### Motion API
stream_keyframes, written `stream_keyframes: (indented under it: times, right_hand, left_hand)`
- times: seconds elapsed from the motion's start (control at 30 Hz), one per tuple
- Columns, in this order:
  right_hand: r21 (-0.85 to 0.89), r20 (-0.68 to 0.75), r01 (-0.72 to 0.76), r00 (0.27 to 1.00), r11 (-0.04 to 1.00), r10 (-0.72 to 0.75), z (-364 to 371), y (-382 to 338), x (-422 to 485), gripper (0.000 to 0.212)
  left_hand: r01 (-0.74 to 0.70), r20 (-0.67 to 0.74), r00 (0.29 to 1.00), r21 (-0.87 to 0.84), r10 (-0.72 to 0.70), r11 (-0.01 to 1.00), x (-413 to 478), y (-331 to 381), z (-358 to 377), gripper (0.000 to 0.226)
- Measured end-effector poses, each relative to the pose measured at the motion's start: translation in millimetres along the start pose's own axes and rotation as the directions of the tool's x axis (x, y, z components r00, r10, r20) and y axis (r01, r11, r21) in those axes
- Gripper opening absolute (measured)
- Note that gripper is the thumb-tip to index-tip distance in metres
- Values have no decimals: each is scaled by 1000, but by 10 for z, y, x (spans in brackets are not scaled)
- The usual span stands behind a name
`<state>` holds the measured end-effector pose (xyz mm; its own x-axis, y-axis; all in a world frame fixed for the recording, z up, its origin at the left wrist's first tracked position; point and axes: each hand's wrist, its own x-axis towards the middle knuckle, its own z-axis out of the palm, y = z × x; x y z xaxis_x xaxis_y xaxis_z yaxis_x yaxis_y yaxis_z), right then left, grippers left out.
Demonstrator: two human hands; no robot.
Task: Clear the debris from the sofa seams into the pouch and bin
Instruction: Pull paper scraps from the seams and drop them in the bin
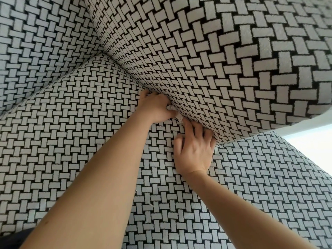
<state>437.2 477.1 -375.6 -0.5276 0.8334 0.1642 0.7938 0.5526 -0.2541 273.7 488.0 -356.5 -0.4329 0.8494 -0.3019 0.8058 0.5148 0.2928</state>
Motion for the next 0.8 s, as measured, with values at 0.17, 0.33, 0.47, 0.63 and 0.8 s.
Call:
stream_keyframes:
  times: [0.17, 0.33, 0.47, 0.63, 0.8]
  right_hand:
    - [18, 22, -12, 1000, 1000, 12, 15, 14, -1, 56]
    - [52, 17, -23, 1000, 998, 22, 20, 27, -5, 55]
    - [41, 34, -23, 999, 999, 22, 19, 41, -3, 50]
    - [73, 35, -20, 999, 997, 18, 13, 42, -5, 42]
    - [115, 1, -16, 1000, 993, 16, 4, 36, -9, 36]
  left_hand:
    - [-8, -88, 996, -184, -9, 983, -115, 84, 18, 24]
    - [-75, -217, 976, -462, -31, 884, -384, 151, 104, 21]
    - [-88, -240, 968, -617, -80, 782, -597, 160, 145, 16]
    - [-86, -279, 947, -703, -162, 706, -903, 67, 200, 11]
    - [-58, -312, 905, -764, -289, 643, -1208, -21, 304, 12]
